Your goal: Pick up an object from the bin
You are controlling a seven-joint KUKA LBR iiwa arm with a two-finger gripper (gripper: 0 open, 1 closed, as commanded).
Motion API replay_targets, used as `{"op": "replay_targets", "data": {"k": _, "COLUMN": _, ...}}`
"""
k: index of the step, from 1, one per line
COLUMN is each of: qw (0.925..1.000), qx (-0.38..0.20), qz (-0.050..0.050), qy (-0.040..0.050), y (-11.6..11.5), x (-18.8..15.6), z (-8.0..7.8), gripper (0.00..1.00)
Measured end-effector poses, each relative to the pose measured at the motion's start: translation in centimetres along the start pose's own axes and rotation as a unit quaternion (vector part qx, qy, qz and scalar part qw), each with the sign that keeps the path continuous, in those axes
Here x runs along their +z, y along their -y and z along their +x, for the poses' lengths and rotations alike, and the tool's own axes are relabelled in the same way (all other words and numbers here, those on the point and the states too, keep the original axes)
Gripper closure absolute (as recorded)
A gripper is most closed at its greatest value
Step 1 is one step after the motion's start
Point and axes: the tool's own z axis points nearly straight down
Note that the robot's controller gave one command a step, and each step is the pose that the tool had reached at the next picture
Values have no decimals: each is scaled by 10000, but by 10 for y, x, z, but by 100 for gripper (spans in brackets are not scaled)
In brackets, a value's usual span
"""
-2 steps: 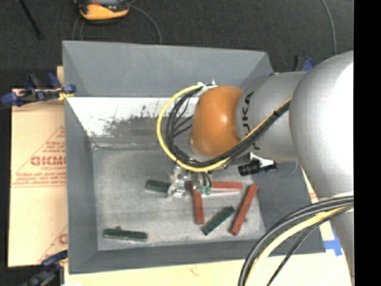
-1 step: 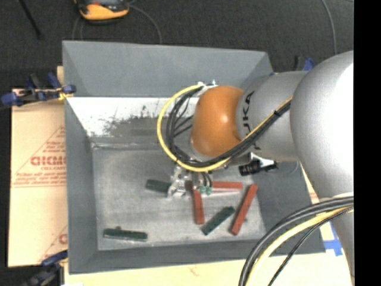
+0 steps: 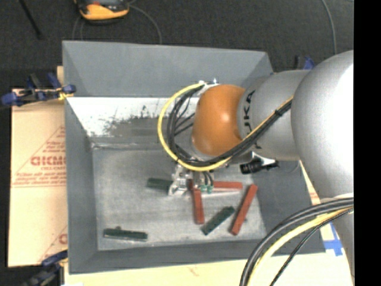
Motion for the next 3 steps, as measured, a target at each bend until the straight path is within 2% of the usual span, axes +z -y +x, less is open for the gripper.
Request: {"op": "replay_targets", "data": {"k": 3, "qw": 10000, "qx": 5, "qz": 17, "qy": 12, "y": 1, "x": -27, "z": -1, "gripper": 100}}
